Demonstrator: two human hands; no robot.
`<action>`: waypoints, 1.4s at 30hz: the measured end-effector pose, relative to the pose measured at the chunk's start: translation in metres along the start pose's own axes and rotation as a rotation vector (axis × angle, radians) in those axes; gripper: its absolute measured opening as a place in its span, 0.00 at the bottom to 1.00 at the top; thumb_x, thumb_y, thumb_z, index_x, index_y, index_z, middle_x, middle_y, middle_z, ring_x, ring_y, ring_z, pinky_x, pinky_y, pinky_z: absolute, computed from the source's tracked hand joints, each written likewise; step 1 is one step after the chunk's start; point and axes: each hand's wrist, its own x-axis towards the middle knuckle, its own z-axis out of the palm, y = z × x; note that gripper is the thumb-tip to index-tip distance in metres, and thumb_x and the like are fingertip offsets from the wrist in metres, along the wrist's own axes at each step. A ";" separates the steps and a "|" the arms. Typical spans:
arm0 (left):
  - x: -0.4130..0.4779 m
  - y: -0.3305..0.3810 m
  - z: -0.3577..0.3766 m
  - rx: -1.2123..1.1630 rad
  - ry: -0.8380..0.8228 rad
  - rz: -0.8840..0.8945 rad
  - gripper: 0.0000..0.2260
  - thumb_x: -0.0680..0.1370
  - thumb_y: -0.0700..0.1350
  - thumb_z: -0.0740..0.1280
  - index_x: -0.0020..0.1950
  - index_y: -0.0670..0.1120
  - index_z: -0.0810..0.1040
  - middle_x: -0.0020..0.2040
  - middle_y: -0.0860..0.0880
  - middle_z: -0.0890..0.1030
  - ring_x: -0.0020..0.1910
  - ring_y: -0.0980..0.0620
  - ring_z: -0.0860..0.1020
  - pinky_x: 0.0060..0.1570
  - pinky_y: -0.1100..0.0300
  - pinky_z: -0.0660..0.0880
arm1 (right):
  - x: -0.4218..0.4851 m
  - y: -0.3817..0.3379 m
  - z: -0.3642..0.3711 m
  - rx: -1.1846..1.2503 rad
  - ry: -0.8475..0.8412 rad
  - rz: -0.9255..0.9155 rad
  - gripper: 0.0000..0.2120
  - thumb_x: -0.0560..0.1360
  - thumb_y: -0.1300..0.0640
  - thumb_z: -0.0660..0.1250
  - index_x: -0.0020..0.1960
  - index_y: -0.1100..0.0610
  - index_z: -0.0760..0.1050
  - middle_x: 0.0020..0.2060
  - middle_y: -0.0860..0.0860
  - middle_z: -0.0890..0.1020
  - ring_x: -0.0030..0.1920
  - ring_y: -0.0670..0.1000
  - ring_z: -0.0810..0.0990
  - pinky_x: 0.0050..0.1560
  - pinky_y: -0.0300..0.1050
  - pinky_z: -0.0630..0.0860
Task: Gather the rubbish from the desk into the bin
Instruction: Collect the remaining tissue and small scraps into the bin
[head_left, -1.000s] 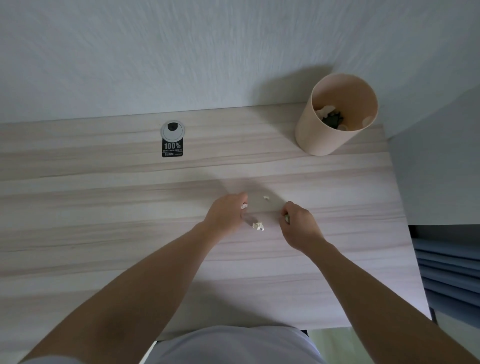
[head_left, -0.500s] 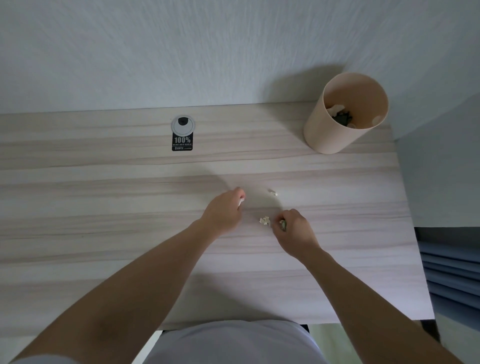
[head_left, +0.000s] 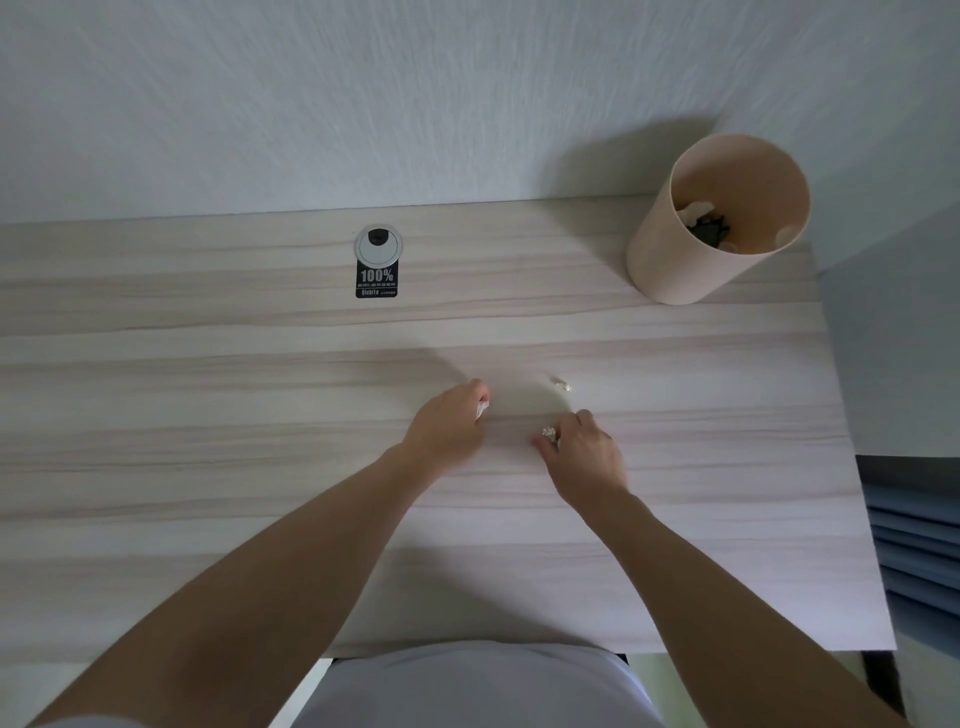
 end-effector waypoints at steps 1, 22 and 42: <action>0.001 0.000 0.000 0.007 -0.002 0.002 0.07 0.77 0.40 0.59 0.54 0.46 0.72 0.49 0.46 0.79 0.47 0.42 0.75 0.44 0.53 0.70 | 0.000 0.002 -0.001 0.003 0.010 -0.023 0.16 0.79 0.47 0.62 0.50 0.61 0.73 0.48 0.55 0.74 0.44 0.60 0.78 0.39 0.47 0.68; 0.024 0.035 0.009 0.014 -0.019 0.131 0.09 0.75 0.44 0.66 0.55 0.46 0.76 0.50 0.46 0.79 0.49 0.44 0.76 0.44 0.57 0.68 | 0.010 0.050 -0.035 0.194 -0.044 -0.025 0.08 0.79 0.52 0.60 0.52 0.54 0.75 0.47 0.50 0.79 0.46 0.54 0.77 0.44 0.46 0.72; 0.070 0.072 0.017 0.085 -0.043 0.248 0.05 0.75 0.48 0.70 0.49 0.50 0.78 0.48 0.47 0.81 0.47 0.43 0.78 0.43 0.56 0.71 | 0.003 0.045 -0.013 0.147 0.003 -0.168 0.04 0.74 0.54 0.69 0.45 0.54 0.79 0.44 0.47 0.80 0.42 0.54 0.78 0.38 0.45 0.71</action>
